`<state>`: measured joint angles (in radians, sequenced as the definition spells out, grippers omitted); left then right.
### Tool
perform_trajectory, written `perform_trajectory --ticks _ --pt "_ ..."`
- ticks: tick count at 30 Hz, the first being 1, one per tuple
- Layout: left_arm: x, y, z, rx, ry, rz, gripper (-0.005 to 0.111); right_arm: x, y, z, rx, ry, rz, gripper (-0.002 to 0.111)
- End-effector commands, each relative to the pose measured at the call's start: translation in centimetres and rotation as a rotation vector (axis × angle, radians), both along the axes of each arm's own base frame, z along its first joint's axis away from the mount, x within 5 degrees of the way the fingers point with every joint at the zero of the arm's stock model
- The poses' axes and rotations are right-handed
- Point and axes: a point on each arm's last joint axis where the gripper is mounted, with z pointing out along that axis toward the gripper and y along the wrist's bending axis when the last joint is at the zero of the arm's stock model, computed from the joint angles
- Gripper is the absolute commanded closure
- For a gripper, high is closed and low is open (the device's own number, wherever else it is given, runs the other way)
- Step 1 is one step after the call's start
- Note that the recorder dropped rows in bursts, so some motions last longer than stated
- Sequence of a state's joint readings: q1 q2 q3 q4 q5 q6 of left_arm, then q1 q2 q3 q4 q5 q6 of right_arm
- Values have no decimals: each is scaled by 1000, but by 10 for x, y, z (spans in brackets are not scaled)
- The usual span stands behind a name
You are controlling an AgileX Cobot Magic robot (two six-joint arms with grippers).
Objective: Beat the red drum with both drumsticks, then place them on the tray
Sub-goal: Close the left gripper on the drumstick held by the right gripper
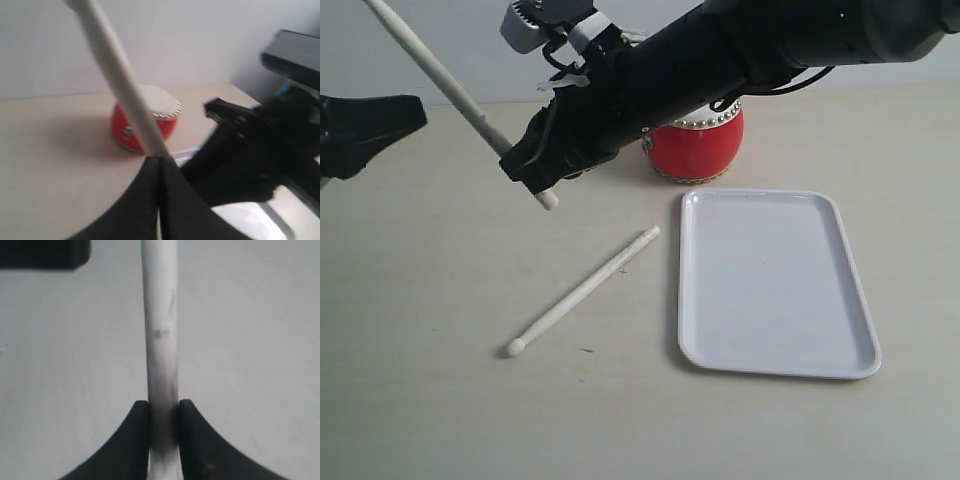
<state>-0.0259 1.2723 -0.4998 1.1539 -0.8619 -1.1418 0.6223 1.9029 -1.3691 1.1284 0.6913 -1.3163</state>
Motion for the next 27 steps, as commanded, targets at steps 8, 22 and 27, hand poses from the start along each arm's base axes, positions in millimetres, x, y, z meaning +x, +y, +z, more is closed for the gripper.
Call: perform_trajectory --ticks 8,22,27 --pt "-14 -14 -1 -7 27 -256 73 -5 2 6 86 102 14 108" --pt "-10 -7 -1 -48 63 -197 36 -3 -16 7 290 219 26 108" --pt "-6 1 2 -83 55 -151 36 -11 -11 8 334 246 111 108"
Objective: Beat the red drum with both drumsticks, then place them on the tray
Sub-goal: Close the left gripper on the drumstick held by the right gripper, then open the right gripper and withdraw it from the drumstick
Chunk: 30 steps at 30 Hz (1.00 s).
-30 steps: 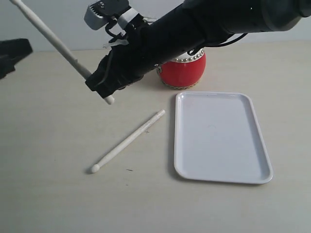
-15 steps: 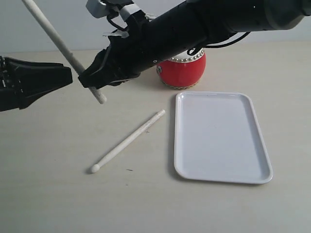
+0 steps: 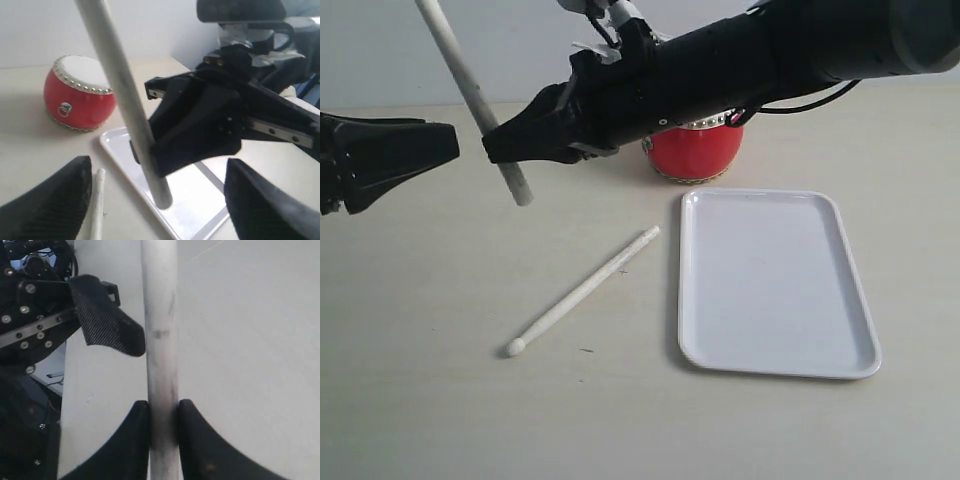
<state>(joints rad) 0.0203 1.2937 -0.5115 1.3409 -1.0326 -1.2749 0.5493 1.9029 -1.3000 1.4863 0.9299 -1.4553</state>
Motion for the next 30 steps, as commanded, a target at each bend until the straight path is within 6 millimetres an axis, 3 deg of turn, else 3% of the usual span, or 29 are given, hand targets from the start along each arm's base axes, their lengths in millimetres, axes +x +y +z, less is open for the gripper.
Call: perform_trajectory --ticks 1,12,21,30 --pt "2 3 3 -45 -1 20 36 -11 5 5 85 28 90 108" --pt "2 3 9 -113 -12 21 36 -33 32 -4 114 91 178 108" --pt "-3 2 3 -126 29 17 36 -34 35 -1 152 114 160 108" --pt "-7 4 -3 -167 -5 61 36 -38 30 -15 188 118 116 108"
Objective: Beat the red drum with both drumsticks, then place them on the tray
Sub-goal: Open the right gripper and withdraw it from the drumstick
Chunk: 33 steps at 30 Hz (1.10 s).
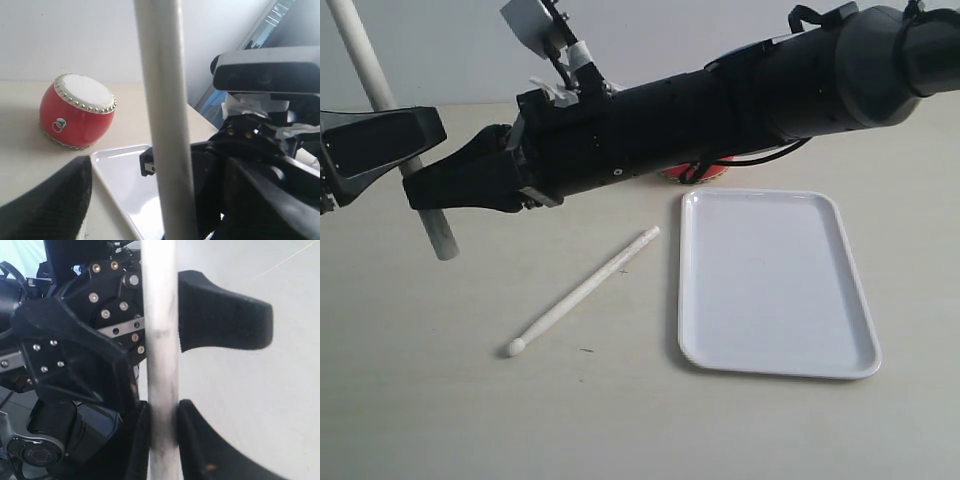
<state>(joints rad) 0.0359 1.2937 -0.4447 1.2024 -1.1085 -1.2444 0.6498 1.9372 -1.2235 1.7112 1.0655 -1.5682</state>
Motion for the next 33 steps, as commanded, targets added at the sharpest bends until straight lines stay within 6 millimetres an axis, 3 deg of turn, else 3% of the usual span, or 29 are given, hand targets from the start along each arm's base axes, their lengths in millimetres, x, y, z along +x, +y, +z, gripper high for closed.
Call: perform_trajectory --ticks 1,8,12,15,17,20,25,31,33 --pt "-1 1 1 -32 -21 12 36 -1 0 0 26 -5 -3 108" --pt "-3 -1 1 -34 -12 -24 39 -2 0 1 36 -2 10 108" --pt "-6 -3 1 -33 -7 -60 70 -2 0 1 36 -4 10 108" --pt "-6 -3 1 -34 -9 -59 84 -2 0 1 36 -4 10 108" --pt "-6 -3 1 -34 -9 -59 102 -2 0 1 37 -11 11 108" --pt "-6 -3 1 -24 -22 -62 107 -2 0 1 37 -11 11 105" --pt "-6 -3 0 -21 -22 -67 107 -2 0 1 37 -11 11 85" --pt "-7 -4 0 -8 -25 -77 107 6 -9 5 13 -63 16 43" --pt "-7 -3 -1 -5 -24 -74 107 12 -16 10 -6 -102 10 37"
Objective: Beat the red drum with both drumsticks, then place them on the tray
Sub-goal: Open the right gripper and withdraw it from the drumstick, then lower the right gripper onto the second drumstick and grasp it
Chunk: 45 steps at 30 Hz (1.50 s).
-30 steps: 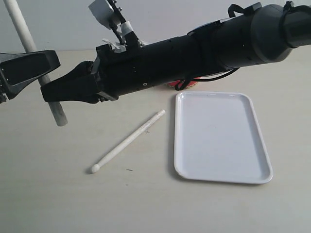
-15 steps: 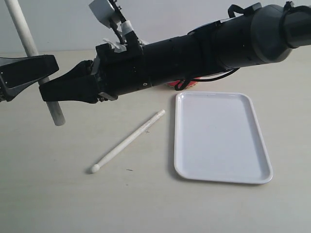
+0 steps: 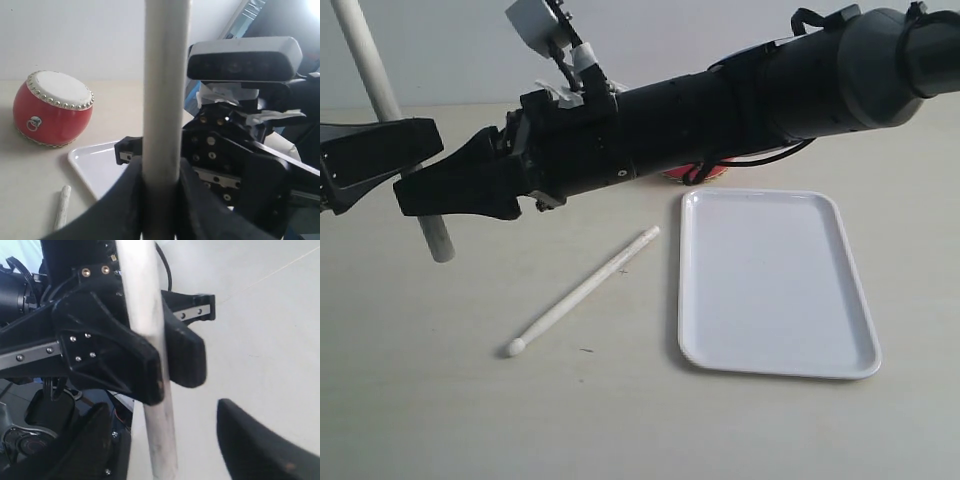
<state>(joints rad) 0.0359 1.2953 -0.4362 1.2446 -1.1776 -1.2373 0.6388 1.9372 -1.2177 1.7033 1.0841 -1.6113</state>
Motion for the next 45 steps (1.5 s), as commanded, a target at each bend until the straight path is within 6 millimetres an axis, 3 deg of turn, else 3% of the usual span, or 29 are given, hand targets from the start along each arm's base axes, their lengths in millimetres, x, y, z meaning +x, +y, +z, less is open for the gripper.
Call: perform_trajectory --ticks 1,6,13,18,21,26,33,40,45 --pt "0 0 -1 8 -4 0 107 14 -19 14 -29 -93 -10 36" --pt "2 2 -5 46 15 37 107 30 -45 19 -154 -207 -90 36" --pt "19 17 -18 240 152 233 107 35 -69 -1 -533 -442 -25 39" --pt "23 20 -18 261 216 261 107 57 -78 -6 -675 -579 -205 51" --pt "23 19 -16 240 224 249 107 68 -79 0 -693 -657 -271 50" --pt "22 17 -15 229 218 227 107 73 -68 11 -800 -782 -78 50" --pt "21 17 -16 256 217 213 107 82 -42 14 -1134 -742 115 50" --pt "23 20 -18 283 226 252 107 77 -3 -20 -1138 -810 381 50" --pt "24 21 -18 285 228 261 107 76 4 -53 -1217 -864 521 50"
